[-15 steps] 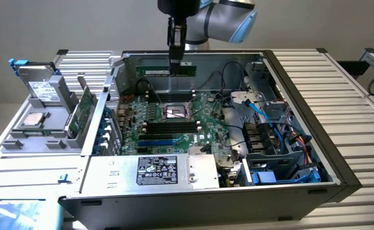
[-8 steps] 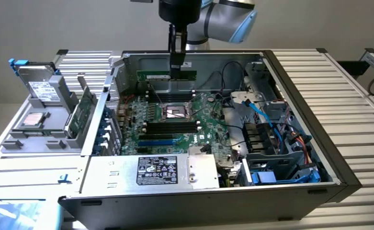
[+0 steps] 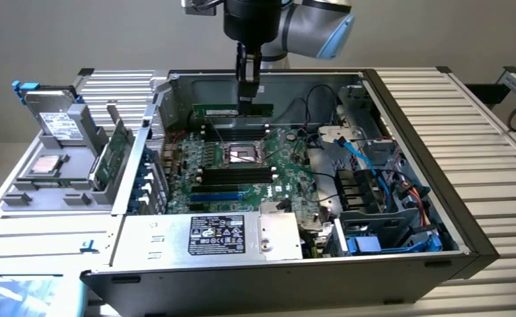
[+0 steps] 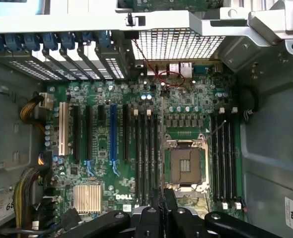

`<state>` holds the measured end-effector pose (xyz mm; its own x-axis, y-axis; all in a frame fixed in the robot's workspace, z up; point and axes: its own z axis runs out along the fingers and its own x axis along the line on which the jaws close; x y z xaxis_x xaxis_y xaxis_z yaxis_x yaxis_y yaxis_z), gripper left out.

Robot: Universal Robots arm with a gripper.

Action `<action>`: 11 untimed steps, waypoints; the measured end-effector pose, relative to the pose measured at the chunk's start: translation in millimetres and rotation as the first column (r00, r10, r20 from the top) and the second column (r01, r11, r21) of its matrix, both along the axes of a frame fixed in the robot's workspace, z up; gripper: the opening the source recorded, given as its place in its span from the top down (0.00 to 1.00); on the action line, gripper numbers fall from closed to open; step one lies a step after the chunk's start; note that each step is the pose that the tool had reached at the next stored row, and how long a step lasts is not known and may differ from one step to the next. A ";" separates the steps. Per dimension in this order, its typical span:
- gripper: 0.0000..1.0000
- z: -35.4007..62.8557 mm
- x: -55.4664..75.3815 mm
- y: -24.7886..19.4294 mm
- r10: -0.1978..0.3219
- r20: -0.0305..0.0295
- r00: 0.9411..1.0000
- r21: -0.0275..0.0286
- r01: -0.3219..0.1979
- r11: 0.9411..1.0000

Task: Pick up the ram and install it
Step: 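Insert the ram into the slot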

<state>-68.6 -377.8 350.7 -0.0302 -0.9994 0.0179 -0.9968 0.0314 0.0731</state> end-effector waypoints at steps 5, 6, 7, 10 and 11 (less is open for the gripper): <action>0.86 -9.1 0.1 2.7 0.000 0.000 1.000 0.000 0.000 1.000; 0.86 -10.9 0.1 2.7 0.000 0.001 1.000 0.000 0.000 1.000; 0.86 -11.3 0.0 2.7 0.000 0.002 1.000 0.000 0.000 1.000; 0.86 -11.6 0.0 2.7 0.000 0.002 1.000 0.000 0.000 1.000; 0.86 -12.3 -0.3 2.7 0.000 0.003 1.000 -0.001 0.000 1.000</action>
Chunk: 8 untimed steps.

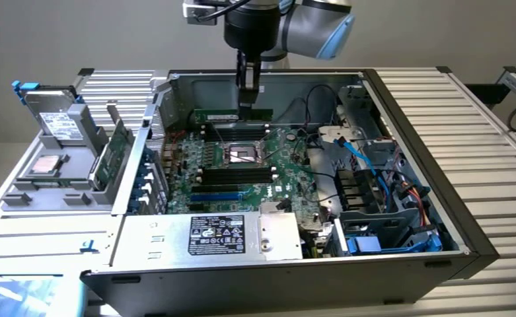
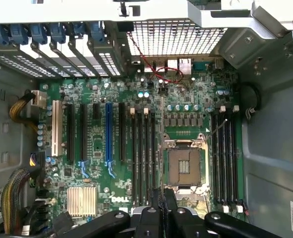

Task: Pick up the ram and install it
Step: 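Insert the ram into the slot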

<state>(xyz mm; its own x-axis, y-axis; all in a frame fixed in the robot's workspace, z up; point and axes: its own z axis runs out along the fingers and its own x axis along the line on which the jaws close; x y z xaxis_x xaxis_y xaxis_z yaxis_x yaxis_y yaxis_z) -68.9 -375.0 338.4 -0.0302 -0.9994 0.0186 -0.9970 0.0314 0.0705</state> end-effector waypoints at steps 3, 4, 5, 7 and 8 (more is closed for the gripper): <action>0.86 -4.0 -2.0 0.4 0.000 0.004 1.000 -0.001 0.000 1.000; 0.86 -5.5 -2.6 0.7 0.000 0.004 1.000 -0.001 0.000 1.000; 0.86 -7.1 -3.2 1.0 0.000 0.005 1.000 -0.002 0.000 1.000; 0.86 -10.0 -3.8 1.7 0.000 0.006 1.000 -0.004 0.000 1.000; 0.86 -11.2 -3.9 2.0 0.000 0.006 1.000 -0.006 0.000 1.000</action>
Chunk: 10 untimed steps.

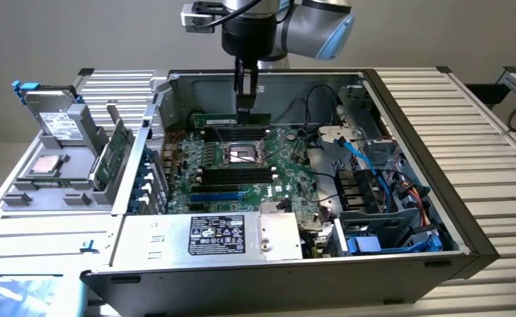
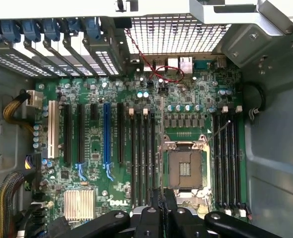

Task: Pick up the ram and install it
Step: 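Insert the ram into the slot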

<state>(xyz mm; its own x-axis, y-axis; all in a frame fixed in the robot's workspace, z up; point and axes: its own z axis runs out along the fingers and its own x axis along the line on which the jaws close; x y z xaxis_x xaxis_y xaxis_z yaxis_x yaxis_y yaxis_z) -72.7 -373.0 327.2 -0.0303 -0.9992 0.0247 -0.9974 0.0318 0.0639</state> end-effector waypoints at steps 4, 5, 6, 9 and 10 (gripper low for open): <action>0.86 -5.3 0.0 0.6 0.000 0.000 1.000 -0.011 0.000 1.000; 0.86 -6.6 0.0 0.6 0.000 0.000 1.000 -0.013 0.000 1.000; 0.86 -7.8 0.0 0.7 0.000 0.000 1.000 -0.015 0.000 1.000; 0.86 -10.9 0.1 0.7 0.000 0.000 1.000 -0.026 0.000 1.000; 0.86 -11.9 0.2 0.8 0.000 0.000 1.000 -0.029 0.000 1.000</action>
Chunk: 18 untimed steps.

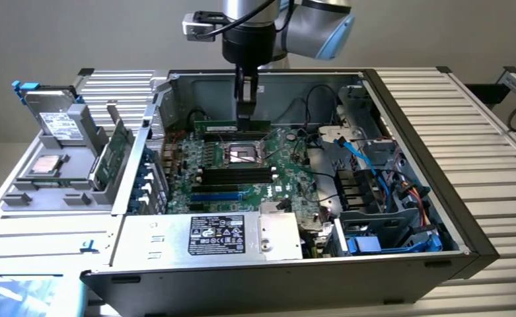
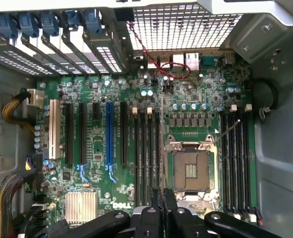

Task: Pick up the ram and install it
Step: 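Insert the ram into the slot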

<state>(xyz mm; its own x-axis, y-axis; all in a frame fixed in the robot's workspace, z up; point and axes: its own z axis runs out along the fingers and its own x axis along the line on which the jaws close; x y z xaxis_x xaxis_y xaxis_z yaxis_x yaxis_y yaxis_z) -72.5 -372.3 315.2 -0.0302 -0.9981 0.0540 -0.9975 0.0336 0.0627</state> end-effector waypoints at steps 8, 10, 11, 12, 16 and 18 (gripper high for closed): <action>0.86 -8.0 2.3 -0.5 0.000 0.000 1.000 -0.003 0.000 1.000; 0.86 -10.6 2.4 -0.9 0.000 0.000 1.000 -0.003 0.000 1.000; 0.86 -12.0 2.5 -1.3 0.000 0.000 1.000 -0.003 0.000 1.000; 0.86 -13.3 2.7 -1.8 0.000 0.000 1.000 -0.003 0.000 1.000; 0.86 -17.3 3.3 -5.9 0.000 0.000 1.000 0.000 0.000 1.000; 0.86 -19.2 3.7 -8.5 0.000 0.000 1.000 0.002 0.000 1.000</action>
<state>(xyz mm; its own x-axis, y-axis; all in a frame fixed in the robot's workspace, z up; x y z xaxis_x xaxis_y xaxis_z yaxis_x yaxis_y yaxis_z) -68.8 -380.7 296.0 -0.0303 -0.9982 0.0522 -0.9975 0.0336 0.0629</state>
